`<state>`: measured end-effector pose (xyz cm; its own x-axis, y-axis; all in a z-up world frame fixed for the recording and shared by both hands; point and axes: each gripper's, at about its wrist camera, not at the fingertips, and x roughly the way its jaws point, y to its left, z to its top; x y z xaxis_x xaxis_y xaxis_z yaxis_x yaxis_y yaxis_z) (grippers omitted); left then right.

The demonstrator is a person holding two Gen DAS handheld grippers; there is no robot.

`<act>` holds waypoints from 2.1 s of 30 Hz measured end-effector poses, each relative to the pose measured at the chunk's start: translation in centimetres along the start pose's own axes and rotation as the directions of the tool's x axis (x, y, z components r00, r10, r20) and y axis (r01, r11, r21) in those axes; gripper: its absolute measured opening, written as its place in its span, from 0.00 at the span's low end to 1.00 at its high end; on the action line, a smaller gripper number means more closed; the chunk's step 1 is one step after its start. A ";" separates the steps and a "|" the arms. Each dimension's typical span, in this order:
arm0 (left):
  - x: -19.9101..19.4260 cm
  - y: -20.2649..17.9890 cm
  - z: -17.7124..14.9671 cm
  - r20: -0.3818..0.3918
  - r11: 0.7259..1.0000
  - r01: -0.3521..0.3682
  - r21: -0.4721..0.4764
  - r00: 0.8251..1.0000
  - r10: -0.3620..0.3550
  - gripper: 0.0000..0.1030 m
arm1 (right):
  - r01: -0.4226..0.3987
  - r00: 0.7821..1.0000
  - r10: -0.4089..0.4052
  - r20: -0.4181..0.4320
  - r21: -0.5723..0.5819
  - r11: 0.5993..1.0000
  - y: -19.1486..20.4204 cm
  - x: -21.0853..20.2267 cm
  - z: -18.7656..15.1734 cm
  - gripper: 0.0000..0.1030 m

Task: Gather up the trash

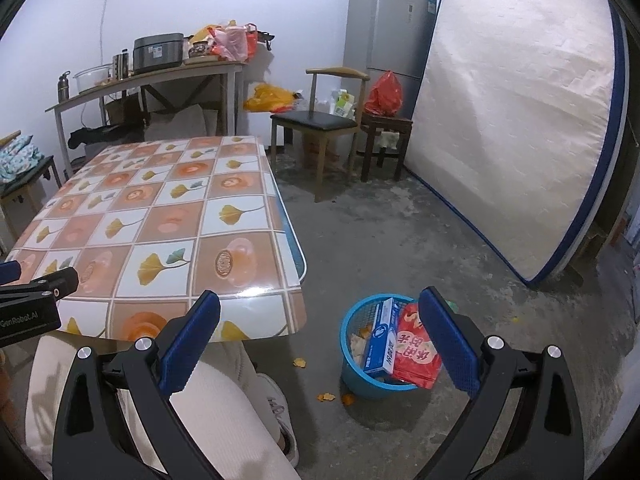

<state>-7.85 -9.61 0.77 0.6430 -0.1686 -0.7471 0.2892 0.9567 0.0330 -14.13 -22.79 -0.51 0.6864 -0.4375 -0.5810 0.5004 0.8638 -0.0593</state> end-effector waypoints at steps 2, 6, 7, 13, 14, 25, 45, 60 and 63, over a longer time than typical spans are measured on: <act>0.1 0.1 0.0 -0.005 1.000 0.000 -0.004 1.000 0.000 0.91 | -0.005 1.000 0.005 -0.001 -0.004 1.000 0.2 0.0 0.1 0.94; 0.2 0.2 -0.1 -0.008 1.000 0.000 -0.006 1.000 0.000 0.91 | -0.011 1.000 0.011 0.001 -0.014 1.000 0.4 -0.1 0.1 0.94; 0.1 0.2 -0.1 -0.007 1.000 0.000 -0.007 1.000 0.000 0.91 | -0.014 1.000 0.014 0.000 -0.017 1.000 0.4 -0.1 0.1 0.94; 0.1 0.1 -0.1 -0.008 1.000 0.005 0.000 1.000 -0.005 0.91 | -0.019 1.000 0.019 -0.004 -0.018 1.000 0.3 0.0 0.2 0.94; 0.1 0.1 -0.1 -0.008 1.000 0.005 0.000 1.000 -0.005 0.91 | -0.019 1.000 0.019 -0.003 -0.018 1.000 0.3 0.0 0.2 0.94; 0.5 -0.2 -0.3 -0.029 1.000 0.003 0.014 1.000 -0.002 0.91 | -0.025 1.000 0.025 -0.006 -0.016 1.000 0.4 -0.1 0.1 0.94; 0.6 -0.1 -0.3 -0.030 1.000 0.006 0.015 1.000 -0.006 0.91 | -0.023 1.000 0.023 -0.003 -0.013 1.000 0.4 -0.1 0.1 0.94; 0.6 0.0 -0.2 -0.032 1.000 0.007 0.015 0.999 -0.007 0.91 | -0.022 1.000 0.022 -0.001 -0.013 1.000 0.5 -0.2 0.2 0.94; 0.6 0.0 -0.2 -0.032 1.000 0.008 0.016 0.999 -0.007 0.91 | -0.022 1.000 0.022 -0.002 -0.012 1.000 0.5 -0.3 0.1 0.94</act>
<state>-7.61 -9.66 0.17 0.6181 -0.1679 -0.7680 0.3053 0.9515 0.0377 -13.98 -22.30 -0.27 0.6966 -0.4176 -0.5834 0.4785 0.8763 -0.0559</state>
